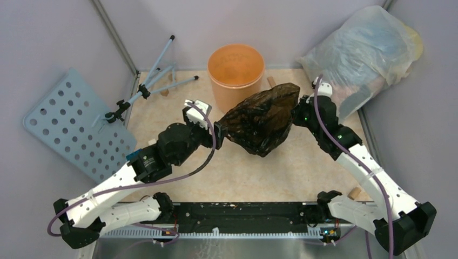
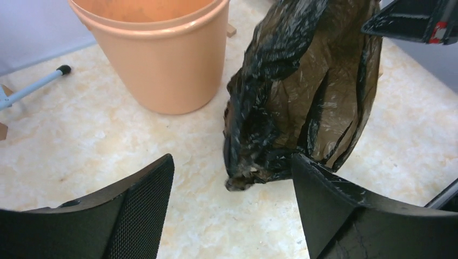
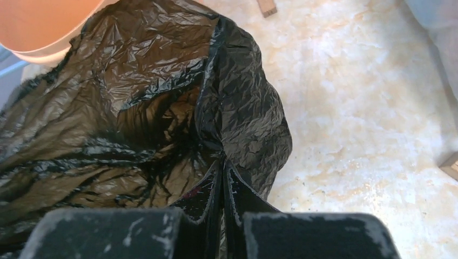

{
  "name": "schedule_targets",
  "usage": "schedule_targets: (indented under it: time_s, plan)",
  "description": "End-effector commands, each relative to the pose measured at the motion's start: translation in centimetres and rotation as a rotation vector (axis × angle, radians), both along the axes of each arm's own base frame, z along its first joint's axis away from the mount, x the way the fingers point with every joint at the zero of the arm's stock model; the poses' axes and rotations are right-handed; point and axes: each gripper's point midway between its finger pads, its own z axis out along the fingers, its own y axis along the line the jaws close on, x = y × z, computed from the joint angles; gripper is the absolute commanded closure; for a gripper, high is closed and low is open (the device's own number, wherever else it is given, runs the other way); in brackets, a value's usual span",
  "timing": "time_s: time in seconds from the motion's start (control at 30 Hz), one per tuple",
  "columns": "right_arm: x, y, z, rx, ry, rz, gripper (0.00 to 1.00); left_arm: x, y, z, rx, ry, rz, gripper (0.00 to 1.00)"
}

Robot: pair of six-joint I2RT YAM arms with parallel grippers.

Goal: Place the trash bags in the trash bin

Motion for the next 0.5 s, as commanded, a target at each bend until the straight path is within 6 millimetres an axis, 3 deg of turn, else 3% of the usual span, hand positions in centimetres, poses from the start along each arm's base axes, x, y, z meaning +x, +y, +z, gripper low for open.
schedule_targets:
  time_s: [0.0,0.17,0.33,0.4,0.47]
  plan:
    - [0.2,1.0,3.5,0.022,-0.057,0.068,1.0,-0.3,1.2,4.5,-0.096,-0.115,0.008,0.13]
    - [0.4,1.5,4.2,0.017,-0.045,0.09,1.0,-0.2,1.7,7.9,-0.13,-0.197,0.014,0.02]
    - [0.6,1.8,4.7,0.008,-0.037,0.105,1.0,0.3,2.0,10.3,-0.132,-0.244,0.041,0.01]
    - [0.6,1.9,4.9,0.008,-0.037,0.113,1.0,-0.1,0.6,10.6,-0.138,-0.256,-0.031,0.05]
    - [0.6,2.1,5.0,0.008,-0.038,0.12,1.0,-1.2,-2.1,10.3,-0.144,-0.253,-0.173,0.17]
